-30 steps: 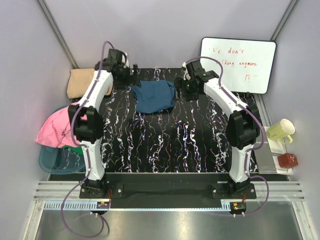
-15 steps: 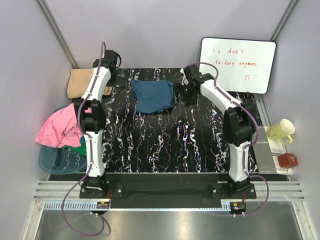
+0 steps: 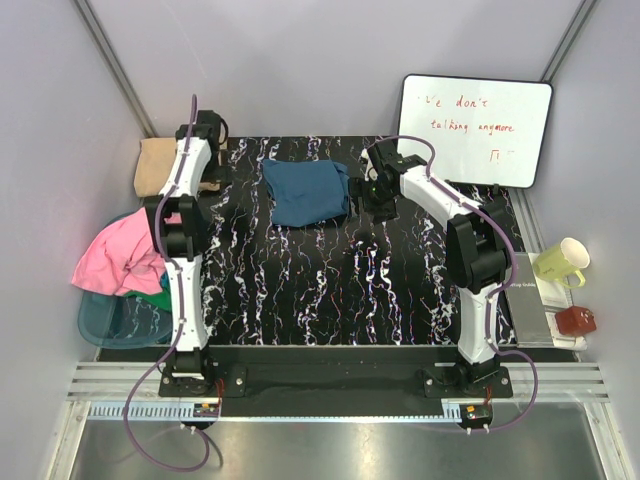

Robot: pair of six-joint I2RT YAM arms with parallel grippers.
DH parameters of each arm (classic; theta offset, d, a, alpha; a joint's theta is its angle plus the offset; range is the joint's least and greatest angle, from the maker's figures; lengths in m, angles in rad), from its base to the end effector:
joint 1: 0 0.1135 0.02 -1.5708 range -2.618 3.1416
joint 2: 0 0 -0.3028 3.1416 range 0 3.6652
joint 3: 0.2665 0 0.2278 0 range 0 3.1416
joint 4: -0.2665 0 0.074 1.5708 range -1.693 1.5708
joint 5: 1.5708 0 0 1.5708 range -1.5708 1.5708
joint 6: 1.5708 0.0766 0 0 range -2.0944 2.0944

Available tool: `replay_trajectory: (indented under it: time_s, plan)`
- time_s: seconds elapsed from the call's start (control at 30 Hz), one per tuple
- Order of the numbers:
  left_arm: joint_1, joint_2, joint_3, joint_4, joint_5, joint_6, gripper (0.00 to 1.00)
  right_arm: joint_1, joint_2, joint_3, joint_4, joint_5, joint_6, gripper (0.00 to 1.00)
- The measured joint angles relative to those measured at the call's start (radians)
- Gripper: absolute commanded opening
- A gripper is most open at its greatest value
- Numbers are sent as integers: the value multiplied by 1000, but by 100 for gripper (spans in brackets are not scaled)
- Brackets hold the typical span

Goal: Fold and stack the t-shirts
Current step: Put the neatly folded tshirt into the corner of the board with the left arm

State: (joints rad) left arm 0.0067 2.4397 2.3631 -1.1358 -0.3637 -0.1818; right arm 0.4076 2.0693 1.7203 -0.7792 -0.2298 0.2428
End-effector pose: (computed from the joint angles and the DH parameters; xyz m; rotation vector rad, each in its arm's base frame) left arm 0.5258 0.0308 0.2157 -0.3461 2.6990 0.4551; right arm 0.4112 0.1966 0.2264 -0.2977 2.7372 0.4988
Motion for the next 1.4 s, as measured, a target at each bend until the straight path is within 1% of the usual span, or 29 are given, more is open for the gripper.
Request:
replay_trajectory:
  time_s: [0.13,0.27,0.33,0.37,0.4,0.47,0.5,0.6,0.63,0.67,0.97,1.3,1.4]
  plan:
    - [3,45,7,3,3,2,99,0,0,0,1,0,-2,81]
    - [9,100,48,9,10,3,99,0,0,0,3,1,-8,81]
    - [15,126,74,21,13,2,93,0,0,0,5,2,-12,82]
    - [18,133,79,30,15,2,88,0,0,0,5,2,-14,81]
    - [20,137,79,40,16,2,74,0,0,0,5,3,-16,82]
    - [23,144,80,54,18,-2,56,0,0,0,5,3,-18,82]
    - [25,148,86,63,19,-3,40,0,0,0,5,3,-19,82]
    - [26,161,102,92,22,-6,15,0,0,0,5,3,-19,82]
    - [27,163,105,100,26,-8,2,0,0,0,5,3,-19,82]
    - [28,164,105,108,29,-12,0,0,0,0,5,3,-19,82]
    - [34,172,92,150,55,-21,0,0,0,0,5,2,-19,82]
    - [30,61,-115,235,105,-22,0,0,10,2,5,-2,5,82]
    - [24,29,-151,246,109,-22,0,0,10,2,5,-8,12,82]
